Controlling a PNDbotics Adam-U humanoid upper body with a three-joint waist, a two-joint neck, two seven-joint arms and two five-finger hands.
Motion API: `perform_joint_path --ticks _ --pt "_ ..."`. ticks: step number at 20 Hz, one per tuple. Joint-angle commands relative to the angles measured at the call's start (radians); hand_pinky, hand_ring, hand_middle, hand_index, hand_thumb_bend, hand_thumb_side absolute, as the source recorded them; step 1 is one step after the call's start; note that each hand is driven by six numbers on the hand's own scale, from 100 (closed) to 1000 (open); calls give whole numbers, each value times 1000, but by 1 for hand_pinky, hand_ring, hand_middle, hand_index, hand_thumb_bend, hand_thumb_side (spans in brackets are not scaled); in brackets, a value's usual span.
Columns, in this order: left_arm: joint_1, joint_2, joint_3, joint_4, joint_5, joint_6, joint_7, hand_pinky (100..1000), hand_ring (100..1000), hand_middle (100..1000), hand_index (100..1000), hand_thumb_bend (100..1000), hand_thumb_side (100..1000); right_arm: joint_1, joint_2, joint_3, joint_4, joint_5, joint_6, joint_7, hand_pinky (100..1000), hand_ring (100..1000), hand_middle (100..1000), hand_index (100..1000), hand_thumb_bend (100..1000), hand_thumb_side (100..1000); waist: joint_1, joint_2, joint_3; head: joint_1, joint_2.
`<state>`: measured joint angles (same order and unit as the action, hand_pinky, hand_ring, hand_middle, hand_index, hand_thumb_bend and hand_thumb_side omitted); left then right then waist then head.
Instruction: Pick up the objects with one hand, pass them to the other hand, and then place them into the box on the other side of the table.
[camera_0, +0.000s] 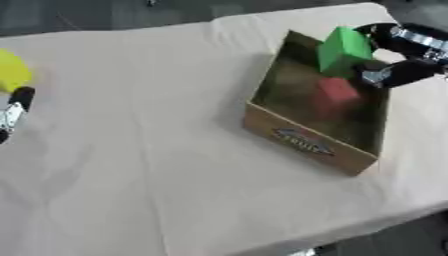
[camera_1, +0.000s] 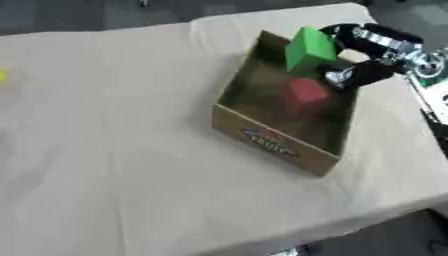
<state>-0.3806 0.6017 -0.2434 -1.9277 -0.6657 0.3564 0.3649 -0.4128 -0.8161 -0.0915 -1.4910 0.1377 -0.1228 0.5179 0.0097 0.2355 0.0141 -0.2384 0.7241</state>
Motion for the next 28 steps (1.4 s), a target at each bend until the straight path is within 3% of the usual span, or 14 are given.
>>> perform_joint_path --ticks 1,4,11,17,28 --pt "-8 28 14 -20 2 0 4 719 708 629 854 546 458 -9 -49 -6 0 27 -17 -5 984 768 652 776 100 178 9 -1 1 4 -6" --pt "-10 28 14 -21 1 0 4 719 709 630 854 549 456 -9 -52 -3 9 53 -22 -13 1000 825 756 816 119 217 8 -2 3 6 -5" --pt "-13 26 12 -22 -2 0 1 719 709 629 854 563 441 -7 -60 4 19 128 -62 -40 1000 880 814 885 449 316 6 -5 6 10 -5" --pt "-16 24 10 -21 -3 -1 -2 719 709 629 853 566 445 0 -62 4 29 162 -97 -71 1000 880 831 902 435 248 4 -6 8 15 -3" --pt "-21 23 9 -22 -7 1 -3 718 708 628 851 565 449 3 -71 -19 -8 154 -70 -141 1000 873 854 937 421 240 2 -10 8 26 -6"
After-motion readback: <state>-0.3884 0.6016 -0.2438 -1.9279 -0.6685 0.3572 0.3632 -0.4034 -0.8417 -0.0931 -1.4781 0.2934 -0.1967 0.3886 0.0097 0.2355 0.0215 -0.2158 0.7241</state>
